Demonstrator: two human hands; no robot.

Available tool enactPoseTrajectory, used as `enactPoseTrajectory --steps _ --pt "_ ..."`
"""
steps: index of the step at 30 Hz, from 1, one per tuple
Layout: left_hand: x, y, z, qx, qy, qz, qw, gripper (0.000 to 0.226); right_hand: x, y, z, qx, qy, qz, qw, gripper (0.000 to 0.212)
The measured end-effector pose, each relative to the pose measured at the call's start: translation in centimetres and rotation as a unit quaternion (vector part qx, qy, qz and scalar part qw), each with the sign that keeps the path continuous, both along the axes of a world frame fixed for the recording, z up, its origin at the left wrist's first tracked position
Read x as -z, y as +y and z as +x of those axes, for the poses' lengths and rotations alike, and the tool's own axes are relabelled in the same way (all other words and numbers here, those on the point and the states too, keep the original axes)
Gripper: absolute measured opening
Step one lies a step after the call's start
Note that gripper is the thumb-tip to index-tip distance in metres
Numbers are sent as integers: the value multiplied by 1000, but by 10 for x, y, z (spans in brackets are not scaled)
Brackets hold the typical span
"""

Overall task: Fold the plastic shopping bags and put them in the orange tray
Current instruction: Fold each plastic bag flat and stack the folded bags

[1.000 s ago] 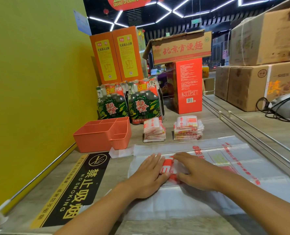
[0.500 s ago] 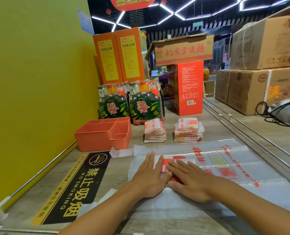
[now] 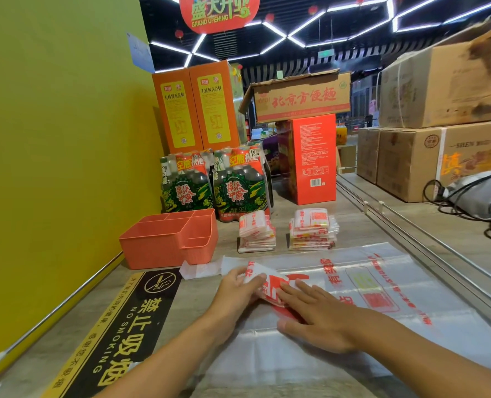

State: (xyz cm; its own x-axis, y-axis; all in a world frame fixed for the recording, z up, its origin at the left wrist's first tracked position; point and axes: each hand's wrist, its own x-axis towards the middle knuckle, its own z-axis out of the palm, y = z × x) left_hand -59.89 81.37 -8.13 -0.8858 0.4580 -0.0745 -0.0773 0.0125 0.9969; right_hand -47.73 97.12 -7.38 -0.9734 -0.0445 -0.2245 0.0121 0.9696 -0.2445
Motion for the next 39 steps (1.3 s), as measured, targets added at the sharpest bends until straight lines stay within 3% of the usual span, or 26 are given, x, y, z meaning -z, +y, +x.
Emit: enactPoseTrajectory --steps 3,10,15,18,21,26,29,34,36,39 --pt "8 4 0 -17 25 -32 999 35 -1 -1 -1 -15 13 -23 1000 75" --pt "-6 -14 -7 -155 220 -125 955 34 -6 -3 3 -35 13 -29 999 73" --pt "0 -12 -3 -108 380 -164 904 37 -3 -5 -1 -42 17 -23 999 74" --pt "2 -7 0 -16 460 -176 870 52 1 -3 -3 -46 30 -27 998 75" --pt "9 -4 3 92 476 -205 850 68 2 -3 -4 -60 43 -40 996 74" --pt "25 -1 -8 142 498 -262 815 66 -7 0 -2 -77 77 -120 987 60" --pt "26 -1 -8 153 512 -320 783 65 -15 6 -1 -29 142 -118 982 29" --pt "22 -1 0 187 506 -400 741 64 -15 16 -6 88 289 -67 951 25" --pt "18 0 3 200 489 -413 742 70 -13 14 -7 76 289 -98 949 28" --pt "12 -2 1 228 478 -414 740 76 -5 11 -5 11 193 -146 970 34"
